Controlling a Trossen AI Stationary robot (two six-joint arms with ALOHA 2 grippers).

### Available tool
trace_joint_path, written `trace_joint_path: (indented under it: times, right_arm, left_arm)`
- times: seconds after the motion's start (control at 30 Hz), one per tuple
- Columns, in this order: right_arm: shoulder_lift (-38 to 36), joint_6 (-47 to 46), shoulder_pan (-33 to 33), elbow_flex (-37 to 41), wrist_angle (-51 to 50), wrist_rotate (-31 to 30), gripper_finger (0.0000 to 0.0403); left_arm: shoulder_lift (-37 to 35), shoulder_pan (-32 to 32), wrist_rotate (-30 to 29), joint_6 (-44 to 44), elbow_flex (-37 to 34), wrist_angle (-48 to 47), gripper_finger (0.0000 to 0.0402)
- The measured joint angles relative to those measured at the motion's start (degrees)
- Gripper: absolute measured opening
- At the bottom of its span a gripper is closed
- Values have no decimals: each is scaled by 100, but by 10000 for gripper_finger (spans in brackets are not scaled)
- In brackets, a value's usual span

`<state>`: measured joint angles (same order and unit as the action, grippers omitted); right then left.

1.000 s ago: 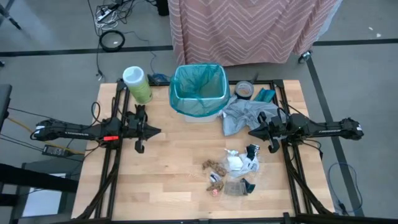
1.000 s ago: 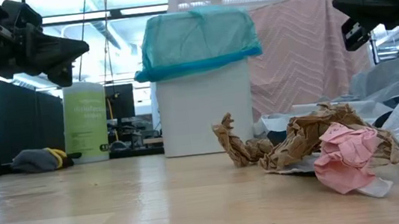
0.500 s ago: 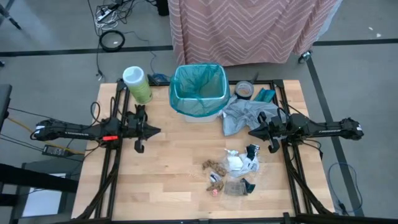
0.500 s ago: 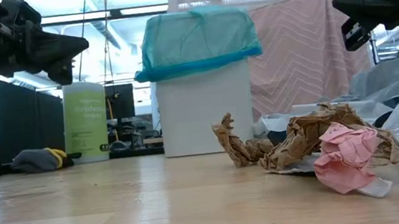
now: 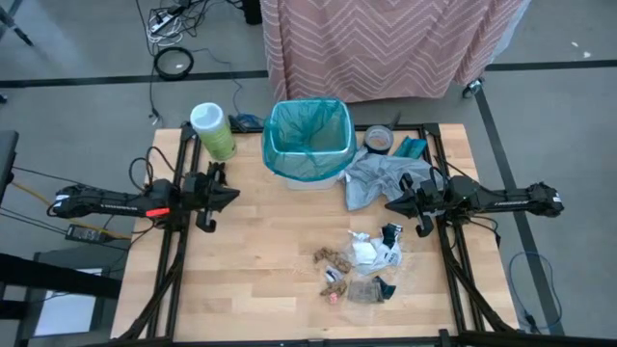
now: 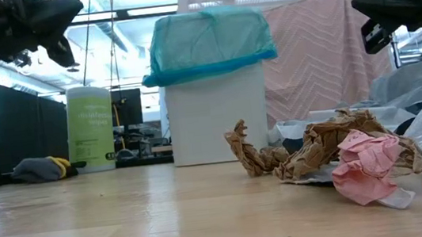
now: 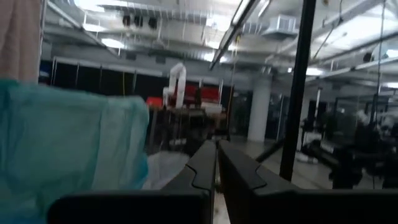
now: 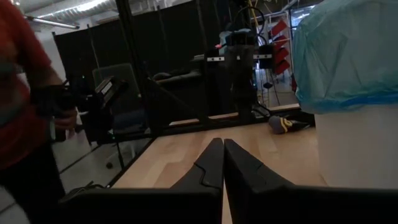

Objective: Place trash/remove bag and relplace
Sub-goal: Put the brown napkin into the trash bin

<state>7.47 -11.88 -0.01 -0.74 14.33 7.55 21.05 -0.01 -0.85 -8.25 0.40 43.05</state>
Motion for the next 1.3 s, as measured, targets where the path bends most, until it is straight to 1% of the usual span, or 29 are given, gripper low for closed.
trace_joint_path:
  times: [0.07, 0.1, 0.2, 0.27, 0.33, 0.5, 0.53, 0.6, 0.67, 0.8, 0.9, 1.07, 1.17, 1.3]
  right_arm:
    - [0, 2, -1, -1, 13, -51, 4]
    - [1, 2, -8, -1, 47, -177, 4]
    - [1, 140, -43, 1, 182, -634, 4]
    - [0, 231, -62, 1, 346, -808, 4]
    - [0, 240, -63, 0, 554, -841, 4]
    - [-1, 318, -59, -1, 1270, -857, 4]
    - [1, 403, -74, -1, 1395, -989, 4]
    - [1, 461, -97, -1, 1643, -1205, 4]
    - [0, 443, -95, -1, 1987, -1207, 4]
    - [-1, 386, -92, -1, 2679, -1209, 4]
    - [-1, 110, -92, -1, 3100, -1205, 4]
    - [-1, 90, -85, -39, 3385, -1051, 4]
    - [67, 104, -83, -361, 3376, -968, 4]
    - [394, 187, -83, -1113, 3149, -579, 4]
  left_arm:
    - [6, 0, -66, 24, 0, 6, 29]
    - [14, 0, -77, -17, 0, -8, 29]
    - [12, -4, -80, -422, 2, -4, 29]
    - [10, -4, -77, -745, 0, 31, 29]
    - [12, -4, -55, -892, 0, -47, 29]
    - [12, -4, -61, -842, 2, -36, 29]
    - [18, -4, -145, -795, 1, -33, 29]
    - [34, 0, -500, -721, 0, 12, 29]
    - [33, 0, -689, -727, 1, 110, 29]
    - [34, 0, -853, -728, 45, 162, 29]
    - [40, 0, -875, -837, 382, 189, 29]
    - [325, -7, -823, -839, 1049, 129, 29]
    - [709, -10, -801, -807, 1475, -96, 29]
    - [1432, -11, -731, -844, 2122, -326, 29]
